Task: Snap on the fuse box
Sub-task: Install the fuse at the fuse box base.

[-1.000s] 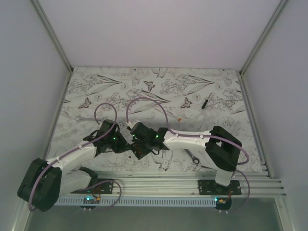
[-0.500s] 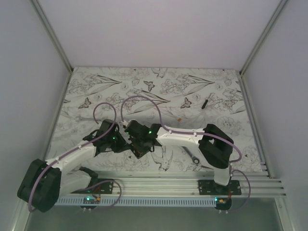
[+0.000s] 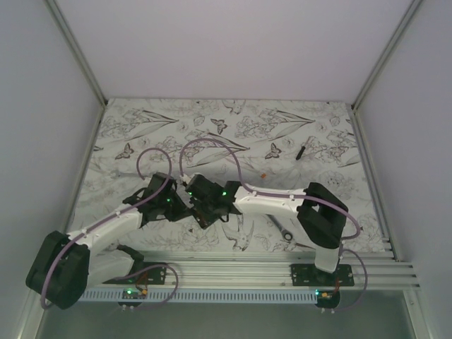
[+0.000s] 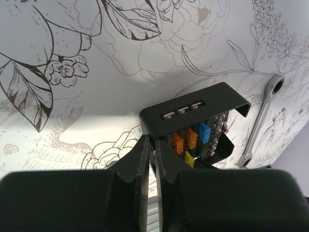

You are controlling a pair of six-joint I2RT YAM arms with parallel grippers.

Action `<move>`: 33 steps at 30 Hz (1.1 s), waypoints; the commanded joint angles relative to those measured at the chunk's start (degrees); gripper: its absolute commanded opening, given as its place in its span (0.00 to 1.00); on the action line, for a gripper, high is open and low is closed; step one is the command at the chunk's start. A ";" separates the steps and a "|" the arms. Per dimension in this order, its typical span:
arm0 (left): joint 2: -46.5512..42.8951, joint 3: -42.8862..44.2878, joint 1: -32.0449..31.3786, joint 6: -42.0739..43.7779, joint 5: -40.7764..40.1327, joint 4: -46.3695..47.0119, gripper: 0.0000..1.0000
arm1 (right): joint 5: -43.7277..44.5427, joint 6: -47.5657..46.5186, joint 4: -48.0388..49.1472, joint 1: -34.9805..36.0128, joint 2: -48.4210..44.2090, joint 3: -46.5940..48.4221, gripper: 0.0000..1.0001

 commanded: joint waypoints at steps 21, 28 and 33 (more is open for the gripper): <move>0.00 4.34 -1.70 0.57 0.60 -0.80 0.38 | 2.50 1.06 5.28 -3.27 -7.19 -5.28 0.29; -7.26 3.29 1.27 5.90 -3.00 -10.38 0.55 | 0.10 1.20 4.72 -5.39 -4.48 -3.61 0.21; -10.52 2.95 3.11 10.86 -3.85 -14.02 0.70 | -2.34 1.15 5.46 -5.68 -3.98 -2.95 0.19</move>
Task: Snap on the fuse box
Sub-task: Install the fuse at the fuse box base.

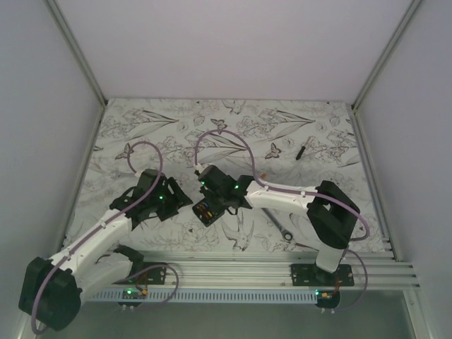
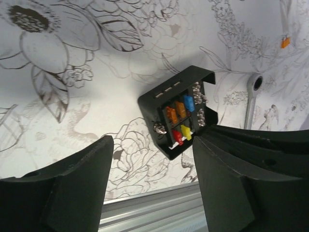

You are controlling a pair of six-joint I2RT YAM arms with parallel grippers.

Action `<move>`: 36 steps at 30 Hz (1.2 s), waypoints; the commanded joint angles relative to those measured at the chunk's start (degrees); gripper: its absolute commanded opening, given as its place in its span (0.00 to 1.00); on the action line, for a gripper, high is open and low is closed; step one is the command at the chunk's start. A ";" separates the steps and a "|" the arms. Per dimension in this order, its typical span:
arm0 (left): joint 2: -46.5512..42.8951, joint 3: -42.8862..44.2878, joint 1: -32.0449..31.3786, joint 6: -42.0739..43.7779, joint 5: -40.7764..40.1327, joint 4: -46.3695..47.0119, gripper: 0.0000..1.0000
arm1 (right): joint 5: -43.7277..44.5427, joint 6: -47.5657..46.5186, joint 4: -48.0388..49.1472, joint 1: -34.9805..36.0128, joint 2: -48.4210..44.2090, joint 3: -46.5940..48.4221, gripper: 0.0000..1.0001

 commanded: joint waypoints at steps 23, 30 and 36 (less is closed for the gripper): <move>5.51 0.70 2.30 9.94 1.80 -5.33 0.86 | -6.91 1.53 -2.88 -1.18 6.31 4.84 0.04; 5.22 0.32 2.64 9.41 1.71 -5.16 0.85 | -5.29 1.34 -9.61 0.38 8.96 3.54 0.00; 3.86 -0.97 4.62 8.63 1.86 -5.15 0.86 | -2.82 2.21 -13.63 2.41 14.44 2.18 0.00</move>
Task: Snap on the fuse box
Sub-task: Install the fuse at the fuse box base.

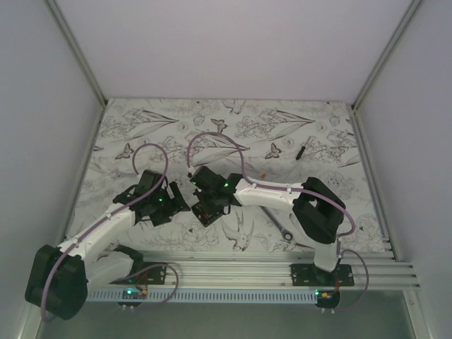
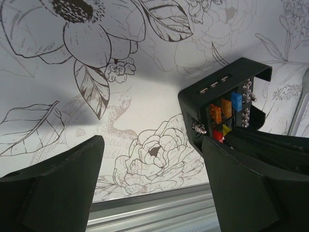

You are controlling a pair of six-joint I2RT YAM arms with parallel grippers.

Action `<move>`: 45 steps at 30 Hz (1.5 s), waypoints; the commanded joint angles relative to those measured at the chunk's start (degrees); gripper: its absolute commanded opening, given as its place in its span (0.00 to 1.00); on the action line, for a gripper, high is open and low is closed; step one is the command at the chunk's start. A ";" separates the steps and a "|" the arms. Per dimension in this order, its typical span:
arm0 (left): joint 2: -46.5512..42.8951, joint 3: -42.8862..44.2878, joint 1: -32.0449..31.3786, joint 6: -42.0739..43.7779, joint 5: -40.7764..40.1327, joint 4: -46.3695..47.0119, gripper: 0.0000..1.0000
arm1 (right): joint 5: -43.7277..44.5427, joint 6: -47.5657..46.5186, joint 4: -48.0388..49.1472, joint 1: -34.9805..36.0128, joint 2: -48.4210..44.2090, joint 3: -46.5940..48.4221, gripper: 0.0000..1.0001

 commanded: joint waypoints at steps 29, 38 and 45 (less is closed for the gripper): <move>-5.10 -1.92 2.65 -0.16 2.73 -0.35 0.86 | 3.36 -1.18 -2.34 0.83 -6.09 -1.32 0.12; -5.72 -1.74 2.61 0.10 3.80 -0.36 0.86 | 1.04 0.24 -1.36 0.75 -9.24 -2.62 0.26; -5.65 -1.65 2.65 0.35 4.30 -0.19 0.86 | 0.37 2.43 -0.75 0.31 -9.06 -6.06 0.20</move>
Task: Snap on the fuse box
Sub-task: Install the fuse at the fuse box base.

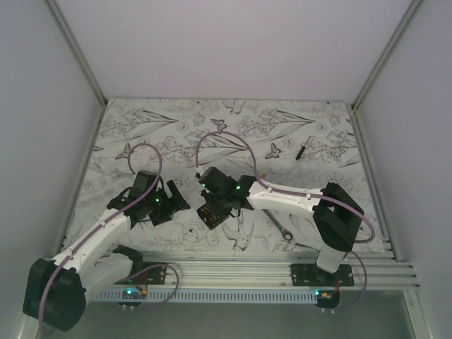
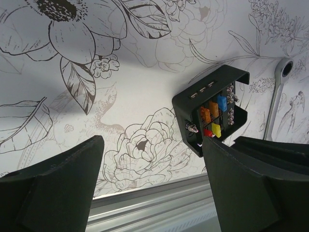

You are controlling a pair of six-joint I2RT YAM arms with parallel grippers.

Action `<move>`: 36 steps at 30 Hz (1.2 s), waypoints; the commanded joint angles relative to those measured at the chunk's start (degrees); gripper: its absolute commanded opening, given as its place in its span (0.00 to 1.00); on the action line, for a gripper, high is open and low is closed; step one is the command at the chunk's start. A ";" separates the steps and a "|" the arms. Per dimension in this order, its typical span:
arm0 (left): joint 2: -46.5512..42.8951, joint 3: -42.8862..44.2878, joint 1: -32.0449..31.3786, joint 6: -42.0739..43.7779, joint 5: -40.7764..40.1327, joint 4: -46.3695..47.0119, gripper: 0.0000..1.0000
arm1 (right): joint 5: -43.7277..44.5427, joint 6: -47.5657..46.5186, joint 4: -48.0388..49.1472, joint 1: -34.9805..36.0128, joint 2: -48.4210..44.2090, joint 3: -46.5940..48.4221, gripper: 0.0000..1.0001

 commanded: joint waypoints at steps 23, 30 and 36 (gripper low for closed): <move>1.15 -0.84 0.27 0.63 2.23 1.04 0.86 | -3.32 1.42 1.46 -0.89 4.38 -1.34 0.03; 1.73 -0.92 0.18 0.54 2.40 1.52 0.86 | -3.74 0.24 -3.54 -0.65 7.77 0.57 0.00; 1.67 -1.17 0.13 0.41 2.36 1.65 0.86 | -1.49 0.14 -4.58 -0.26 7.01 1.08 0.00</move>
